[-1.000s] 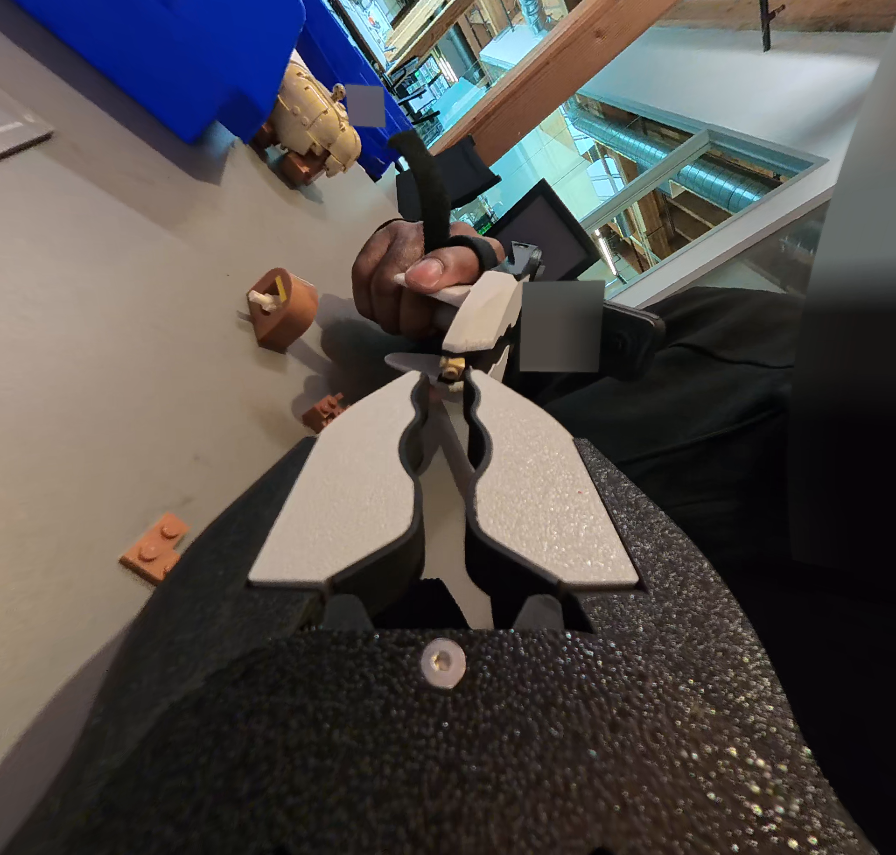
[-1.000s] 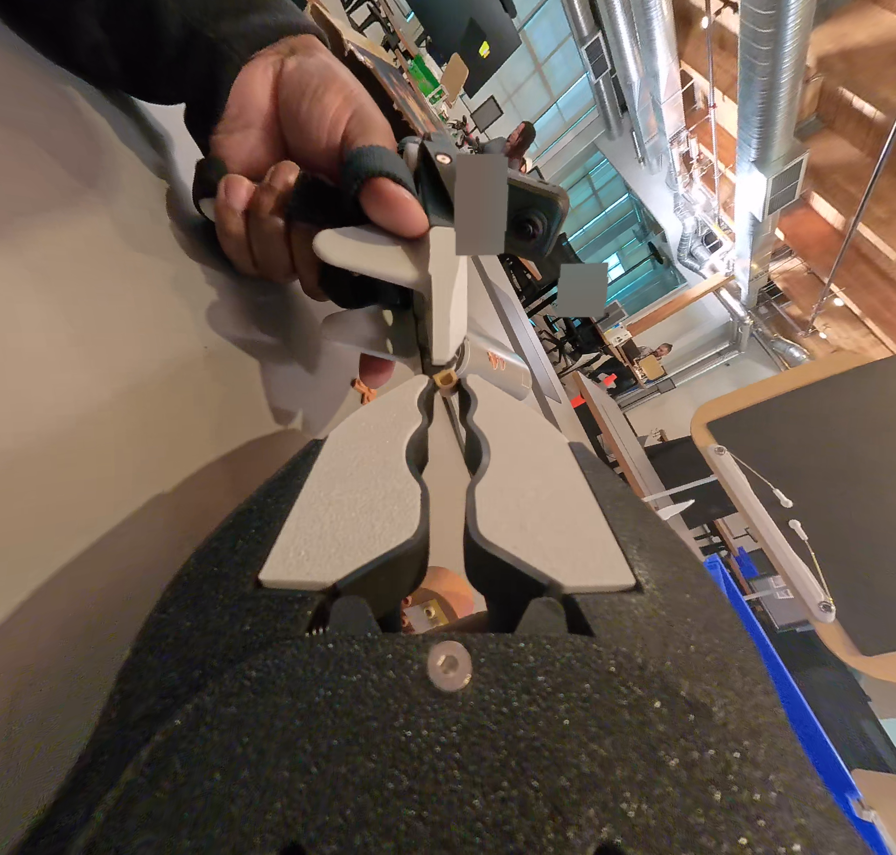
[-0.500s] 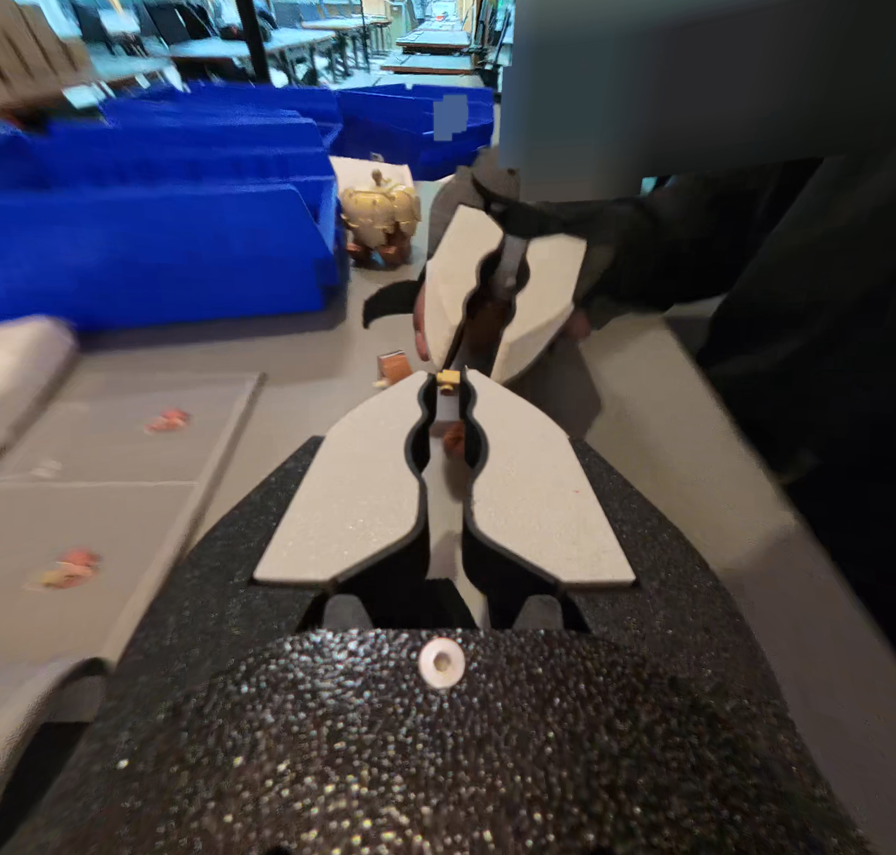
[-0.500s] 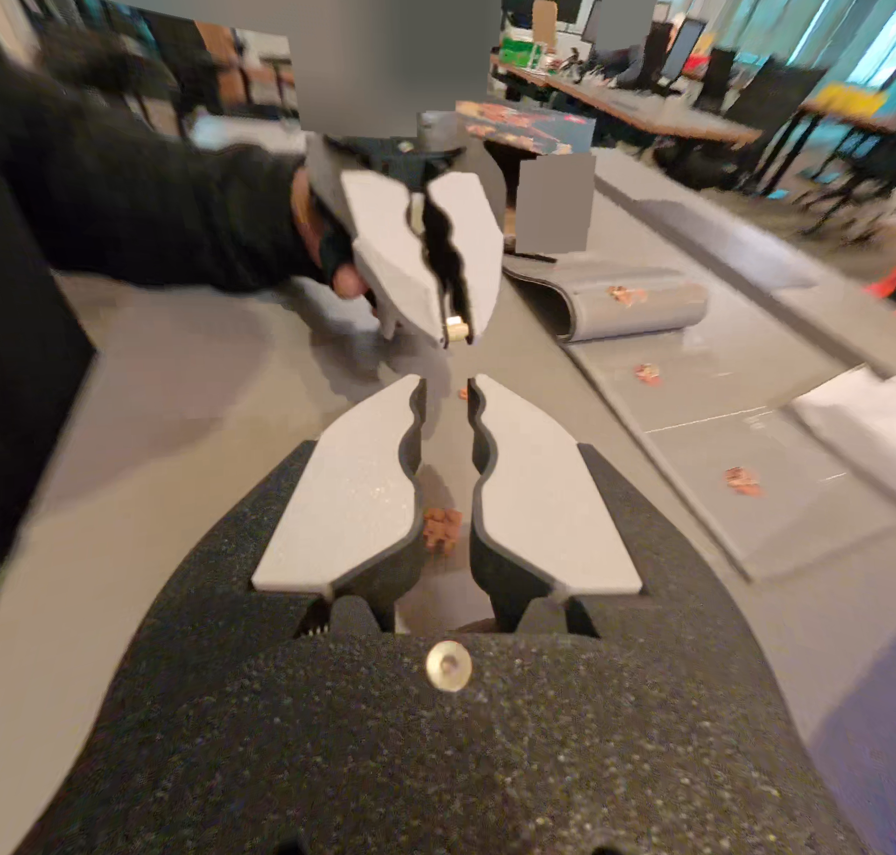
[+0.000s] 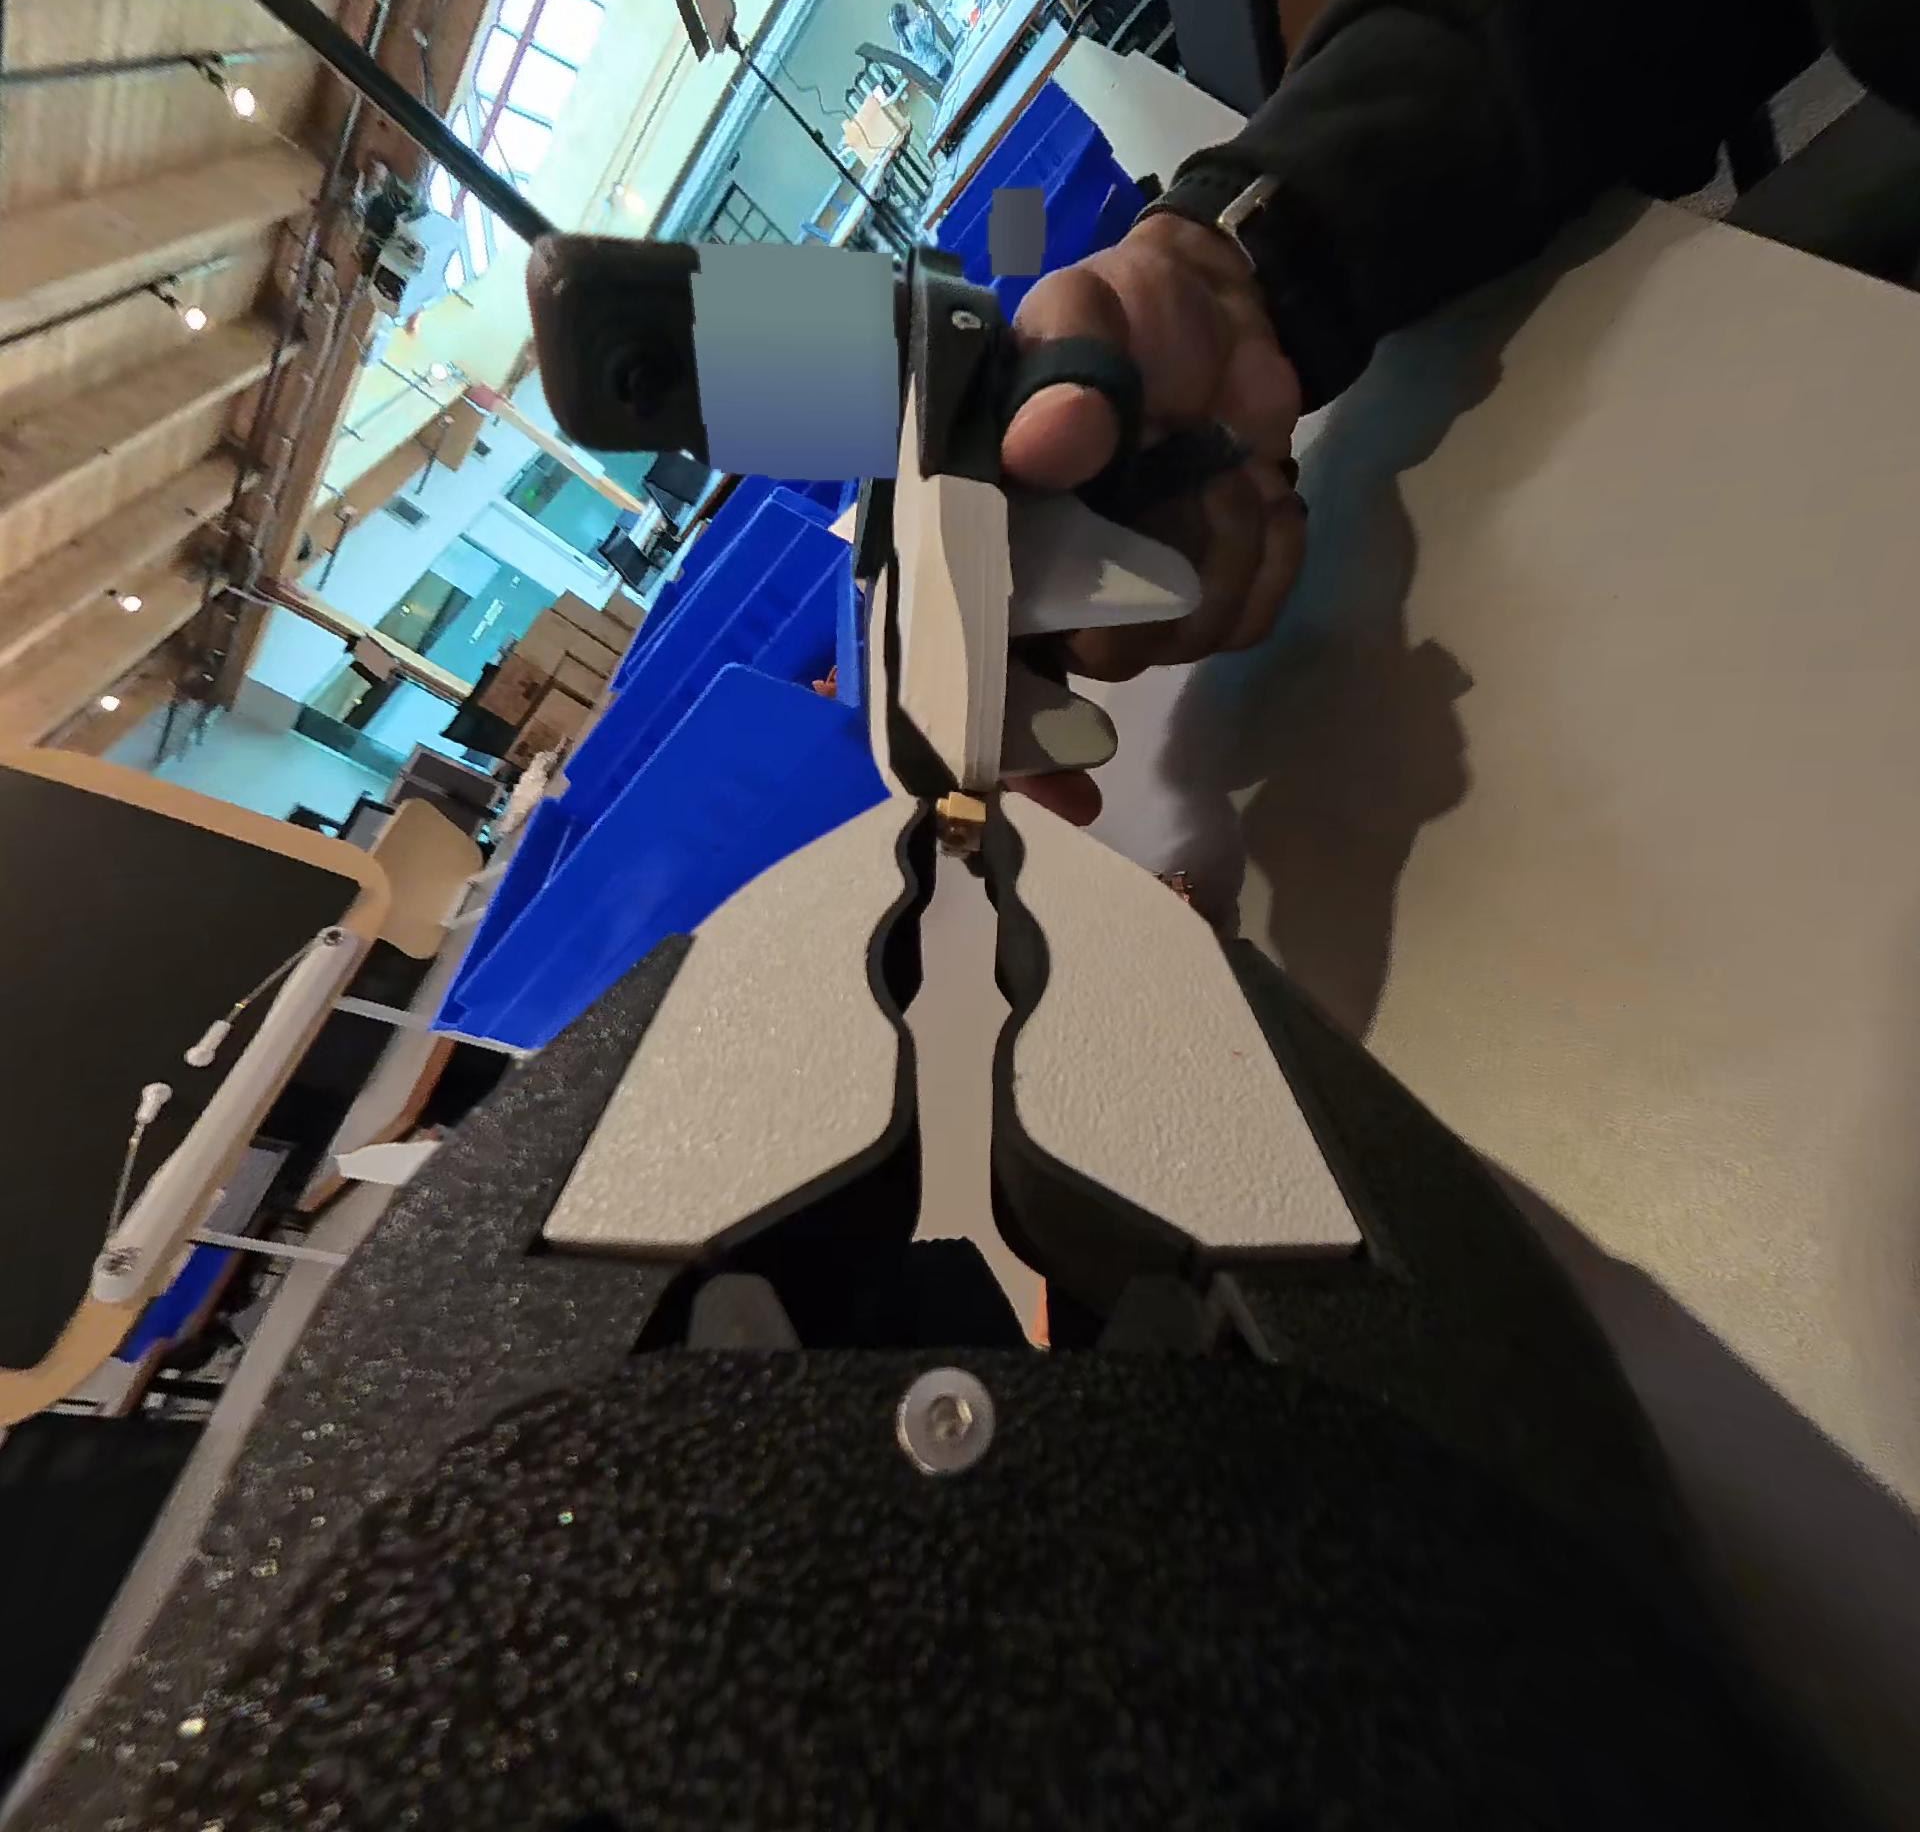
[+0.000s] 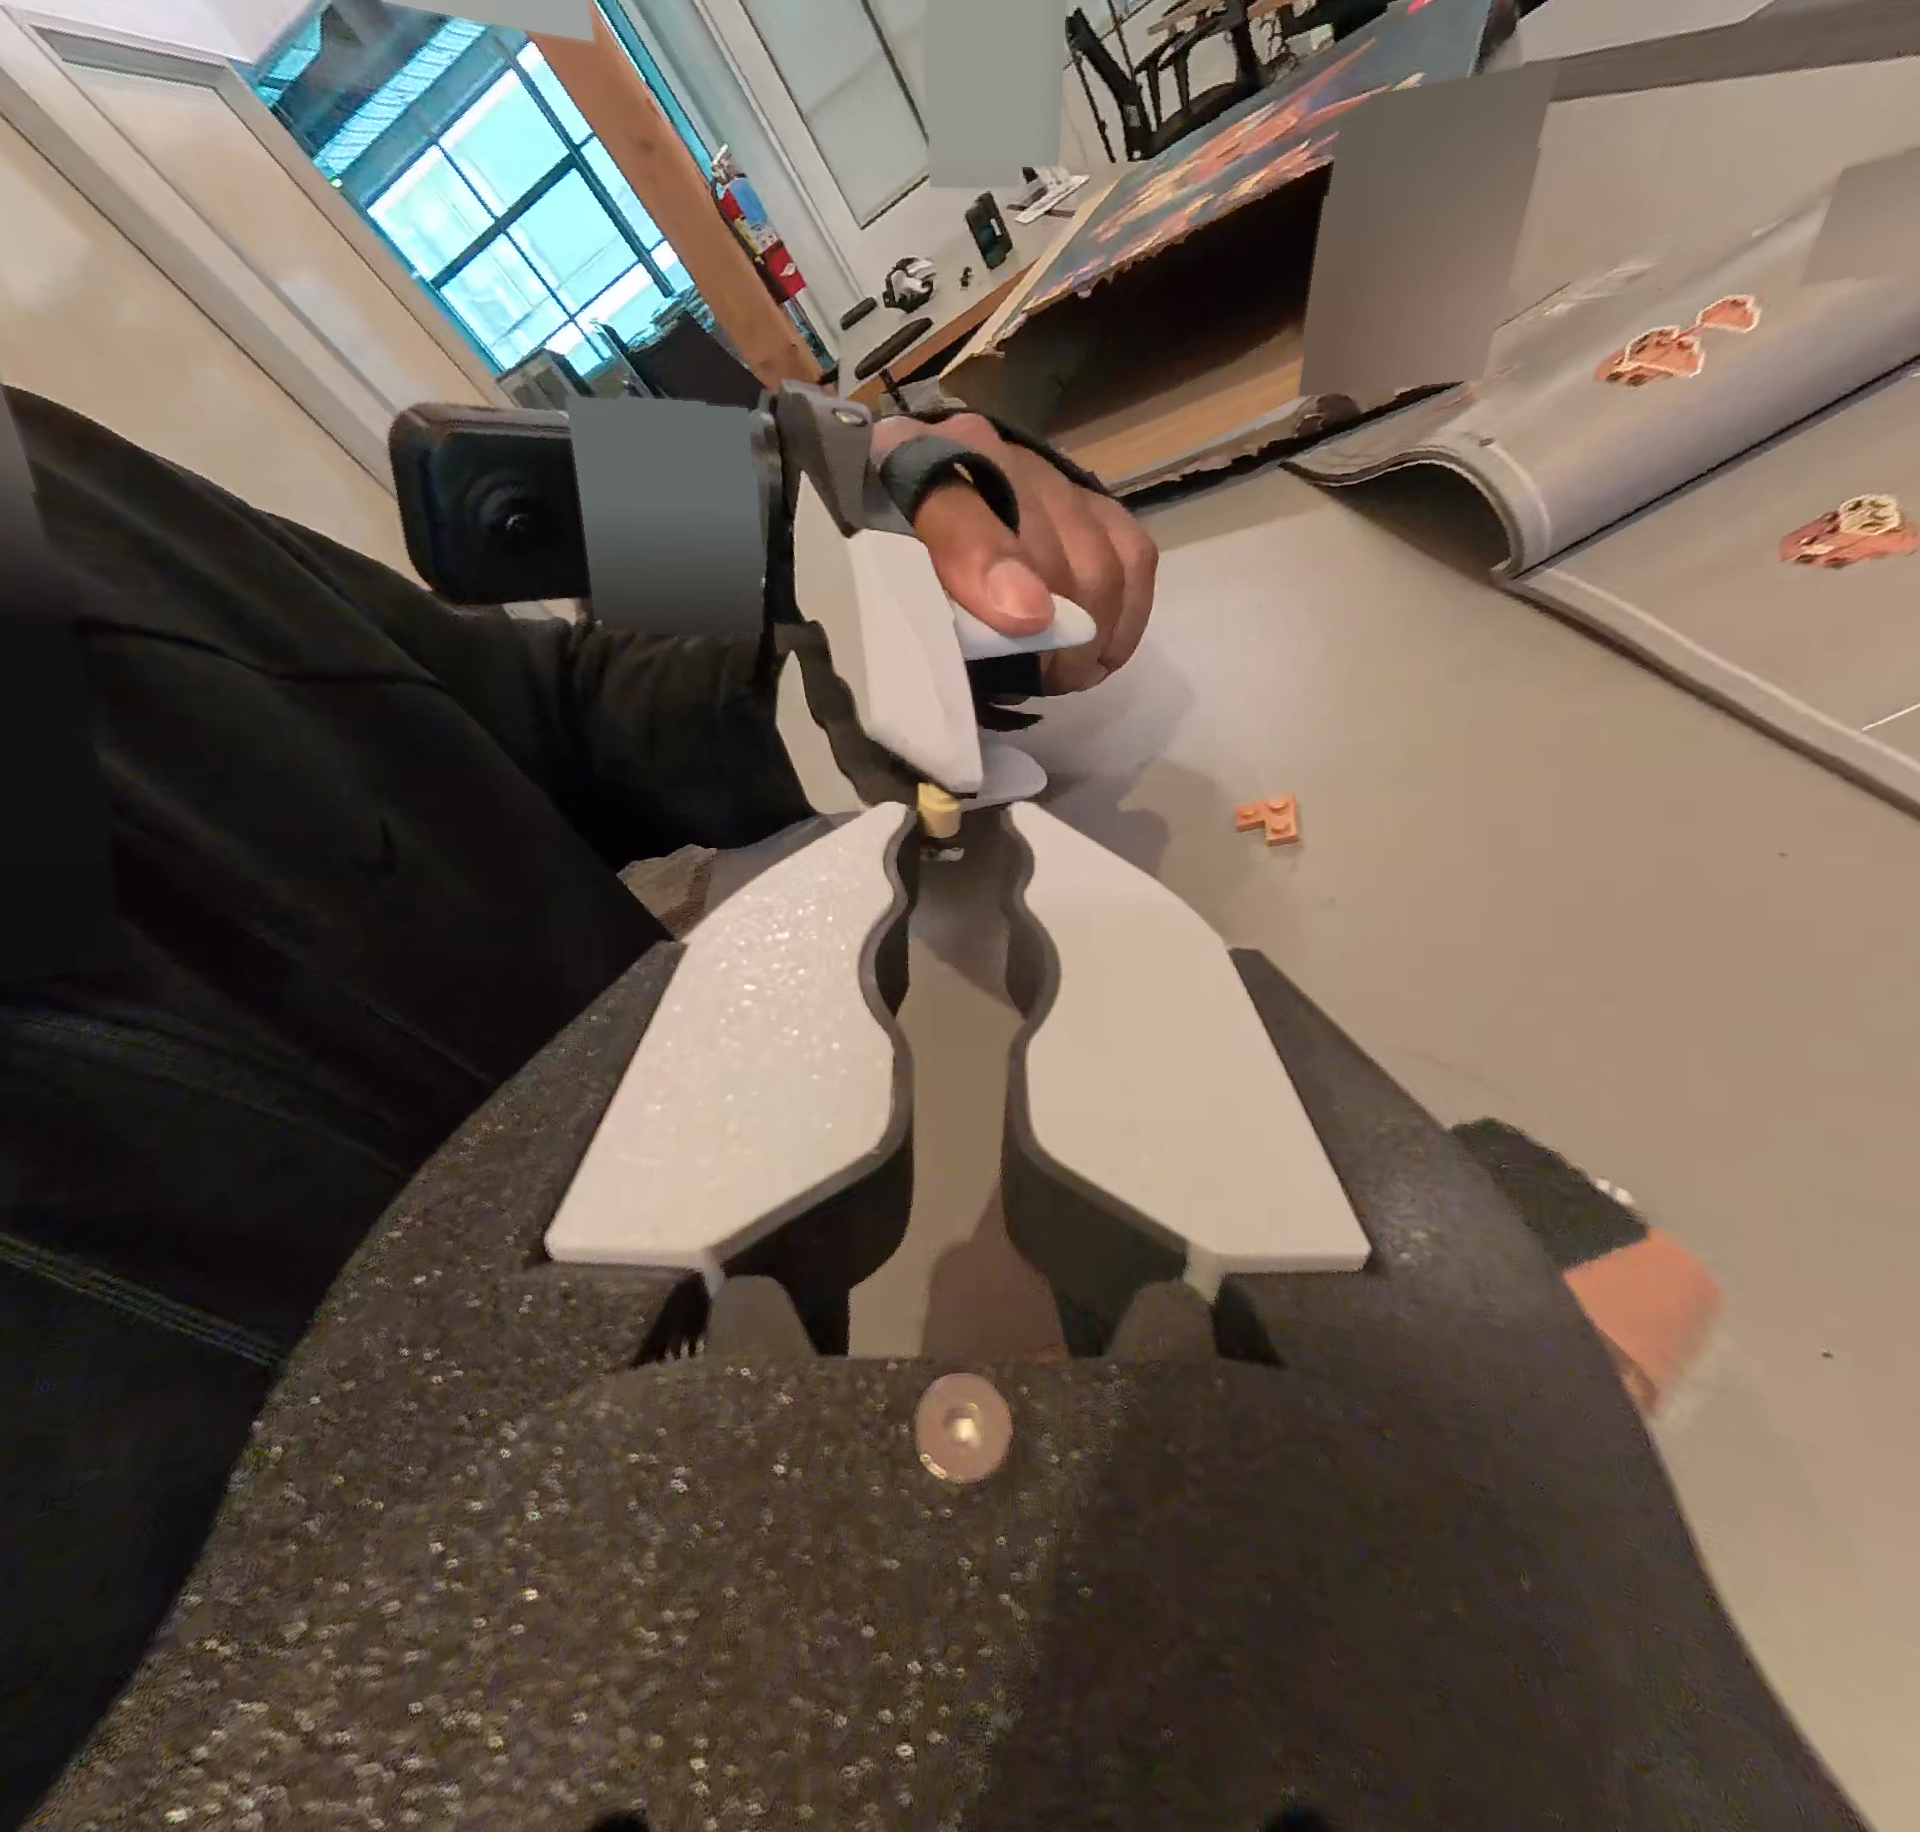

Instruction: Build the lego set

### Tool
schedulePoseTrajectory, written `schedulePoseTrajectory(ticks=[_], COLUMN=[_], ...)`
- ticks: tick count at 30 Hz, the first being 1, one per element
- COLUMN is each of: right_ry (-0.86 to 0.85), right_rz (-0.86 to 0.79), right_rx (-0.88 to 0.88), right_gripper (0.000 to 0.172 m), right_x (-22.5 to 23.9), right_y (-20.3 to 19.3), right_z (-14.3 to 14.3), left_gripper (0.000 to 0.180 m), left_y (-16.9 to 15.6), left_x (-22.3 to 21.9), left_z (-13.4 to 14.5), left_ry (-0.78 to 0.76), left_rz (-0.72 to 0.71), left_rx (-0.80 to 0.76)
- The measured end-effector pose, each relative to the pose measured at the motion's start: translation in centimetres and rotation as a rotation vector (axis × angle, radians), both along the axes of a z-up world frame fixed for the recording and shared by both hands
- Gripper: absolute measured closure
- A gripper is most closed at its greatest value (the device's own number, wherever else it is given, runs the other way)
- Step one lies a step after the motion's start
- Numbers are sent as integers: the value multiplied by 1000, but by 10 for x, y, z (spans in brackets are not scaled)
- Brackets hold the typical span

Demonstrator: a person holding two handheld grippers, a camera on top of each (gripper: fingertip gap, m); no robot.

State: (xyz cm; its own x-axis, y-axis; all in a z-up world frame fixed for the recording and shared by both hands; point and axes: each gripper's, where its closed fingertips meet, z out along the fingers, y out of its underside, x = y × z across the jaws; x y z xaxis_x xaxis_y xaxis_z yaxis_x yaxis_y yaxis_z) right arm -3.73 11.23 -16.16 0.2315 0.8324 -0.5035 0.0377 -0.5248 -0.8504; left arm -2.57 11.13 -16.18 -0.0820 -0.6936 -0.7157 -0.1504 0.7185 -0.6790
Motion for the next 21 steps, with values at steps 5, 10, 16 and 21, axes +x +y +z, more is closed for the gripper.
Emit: schedulePoseTrajectory(ticks=[5,10,16,21], right_ry=[11,-14,-57,-77], right_rz=[39,36,-19,-48], right_rx=[-43,-28,78,186], right_gripper=[160,164,164,164], right_x=[-2,-3,2,7], right_y=[-5,-5,2,3], right_z=[-2,-6,-6,-1], left_gripper=[172,171,166,165], left_y=[-4,-3,2,2], left_x=[0,0,-1,-8], left_z=[-3,-8,-10,6], left_ry=[6,31,54,19], left_rz=[-15,-8,0,-81], left_rx=[43,78,-69,-473])
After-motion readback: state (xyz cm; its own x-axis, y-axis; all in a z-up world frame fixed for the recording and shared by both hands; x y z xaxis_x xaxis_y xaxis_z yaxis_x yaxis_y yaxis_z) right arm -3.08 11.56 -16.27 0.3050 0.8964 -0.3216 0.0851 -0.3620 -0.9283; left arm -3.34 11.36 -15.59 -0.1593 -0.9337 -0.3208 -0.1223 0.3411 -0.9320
